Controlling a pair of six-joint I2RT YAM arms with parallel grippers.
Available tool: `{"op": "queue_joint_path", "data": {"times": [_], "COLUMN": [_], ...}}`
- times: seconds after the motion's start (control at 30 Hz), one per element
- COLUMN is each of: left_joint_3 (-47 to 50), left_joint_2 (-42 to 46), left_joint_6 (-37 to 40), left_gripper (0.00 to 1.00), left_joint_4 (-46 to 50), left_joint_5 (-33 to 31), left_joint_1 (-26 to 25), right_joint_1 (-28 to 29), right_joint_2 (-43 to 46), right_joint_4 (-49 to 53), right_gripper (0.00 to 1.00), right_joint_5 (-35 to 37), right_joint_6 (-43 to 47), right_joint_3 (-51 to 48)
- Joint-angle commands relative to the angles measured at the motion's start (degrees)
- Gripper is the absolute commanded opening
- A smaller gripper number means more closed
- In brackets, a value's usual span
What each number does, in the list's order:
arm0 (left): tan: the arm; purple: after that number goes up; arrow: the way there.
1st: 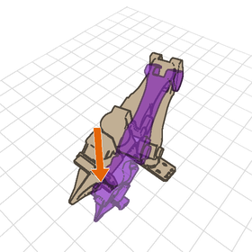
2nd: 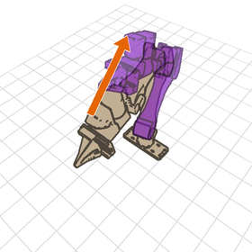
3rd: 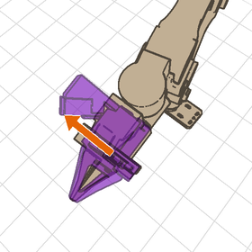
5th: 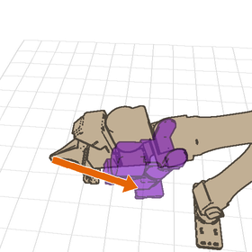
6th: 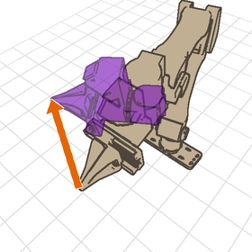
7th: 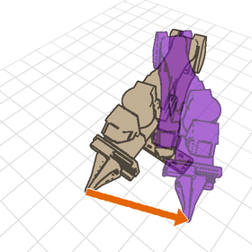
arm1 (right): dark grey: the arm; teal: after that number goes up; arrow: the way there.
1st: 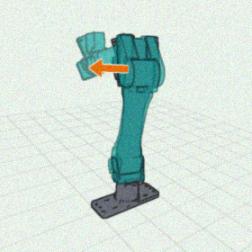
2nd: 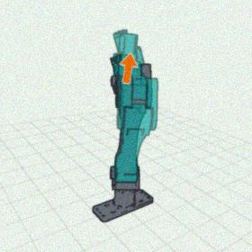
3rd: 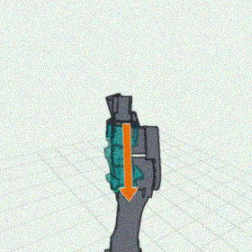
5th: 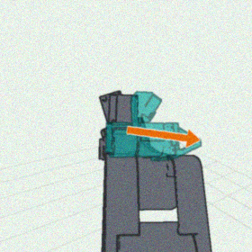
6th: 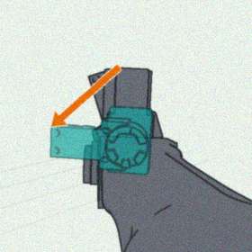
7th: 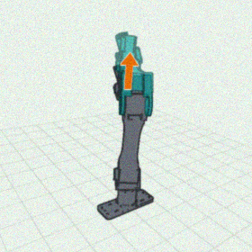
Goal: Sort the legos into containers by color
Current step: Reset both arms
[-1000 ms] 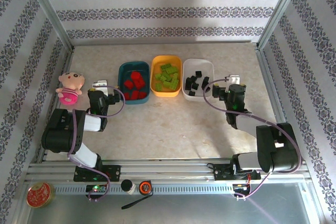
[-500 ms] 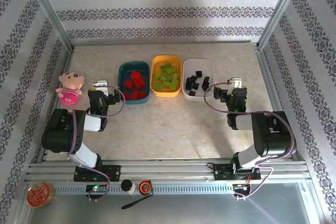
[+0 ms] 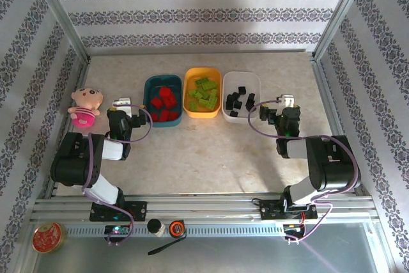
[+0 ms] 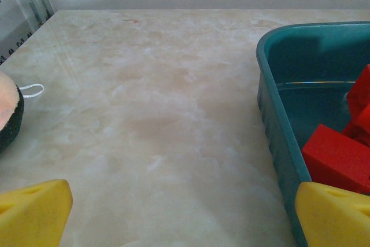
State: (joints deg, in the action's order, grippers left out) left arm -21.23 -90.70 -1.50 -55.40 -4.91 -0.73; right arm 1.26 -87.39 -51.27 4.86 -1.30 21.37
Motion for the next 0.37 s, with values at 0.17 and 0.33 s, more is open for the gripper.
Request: {"op": "queue_joint_path", "data": {"times": [0.17, 0.33], "left_joint_3": [-0.44, -0.38], "left_joint_2": [-0.68, -0.65], "left_joint_6": [0.84, 0.97], "left_gripper": [0.99, 0.99], "left_joint_4": [-0.07, -0.34], "left_joint_5": [0.42, 0.42], "left_joint_1": [-0.13, -0.14], "right_joint_1": [0.15, 0.15], "right_joint_2": [0.20, 0.18], "right_joint_4": [-2.44, -2.36], "right_gripper": [0.98, 0.98], "right_joint_5": [-0.10, -0.03], "right_joint_6": [-0.83, -0.87], "right_joint_3": [0.08, 0.08]}}
